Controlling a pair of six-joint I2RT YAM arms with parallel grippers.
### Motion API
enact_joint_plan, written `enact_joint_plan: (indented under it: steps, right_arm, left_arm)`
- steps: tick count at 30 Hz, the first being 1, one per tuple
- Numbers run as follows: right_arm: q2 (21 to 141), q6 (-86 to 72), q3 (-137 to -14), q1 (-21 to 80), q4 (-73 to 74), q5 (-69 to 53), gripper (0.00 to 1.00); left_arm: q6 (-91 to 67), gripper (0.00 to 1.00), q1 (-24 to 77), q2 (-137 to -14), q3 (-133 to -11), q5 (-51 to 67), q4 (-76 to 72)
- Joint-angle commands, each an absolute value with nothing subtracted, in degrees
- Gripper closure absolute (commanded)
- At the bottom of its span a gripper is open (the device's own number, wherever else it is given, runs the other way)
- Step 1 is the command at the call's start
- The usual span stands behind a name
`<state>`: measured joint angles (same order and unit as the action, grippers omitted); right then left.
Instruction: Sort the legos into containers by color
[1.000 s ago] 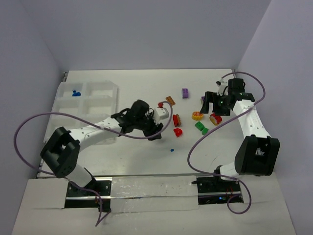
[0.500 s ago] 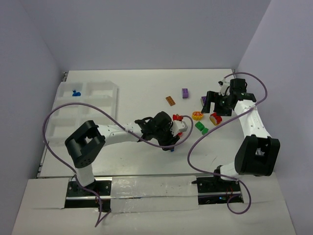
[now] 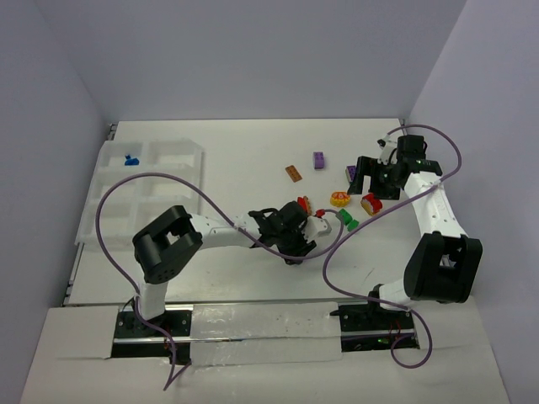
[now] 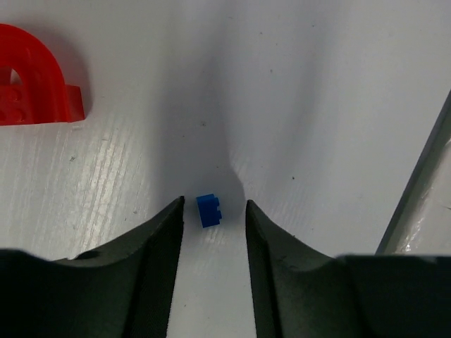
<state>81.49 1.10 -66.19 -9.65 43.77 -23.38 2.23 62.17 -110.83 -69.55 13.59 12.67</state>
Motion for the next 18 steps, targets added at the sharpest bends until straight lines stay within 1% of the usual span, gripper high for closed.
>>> enact_joint_plan:
  steps: [1,4,7,13,15,18]
  right_arm:
    - [80.9,1.0,-66.9,-10.1,43.3,-23.8,0.0]
    - [81.0,1.0,-67.1,-10.1,43.4,-23.9,0.0]
    - [81.2,1.0,-67.1,-10.1,43.5,-24.1,0.0]
    - [81.6,1.1,-67.5,-10.1,43.7,-24.1,0.0]
    - [81.8,1.0,-67.6,-10.1,43.8,-24.2,0.0]
    - [82.0,1.0,-67.9,-10.1,43.9,-24.5,0.0]
  left_arm:
    - [2.6,0.6,63.2,-112.5,-72.1,11.3,15.1]
    - [3.3,0.63,63.9,-112.8,-71.5,10.5,15.5]
    - [3.9,0.72,64.7,-113.7,-71.4,8.0,16.2]
    - [4.7,0.84,64.7,-112.6,-70.3,5.0,18.1]
    - [5.3,0.91,64.1,-111.3,-69.6,3.2,18.3]
    - [5.1,0.98,61.1,-108.2,-69.0,4.0,19.3]
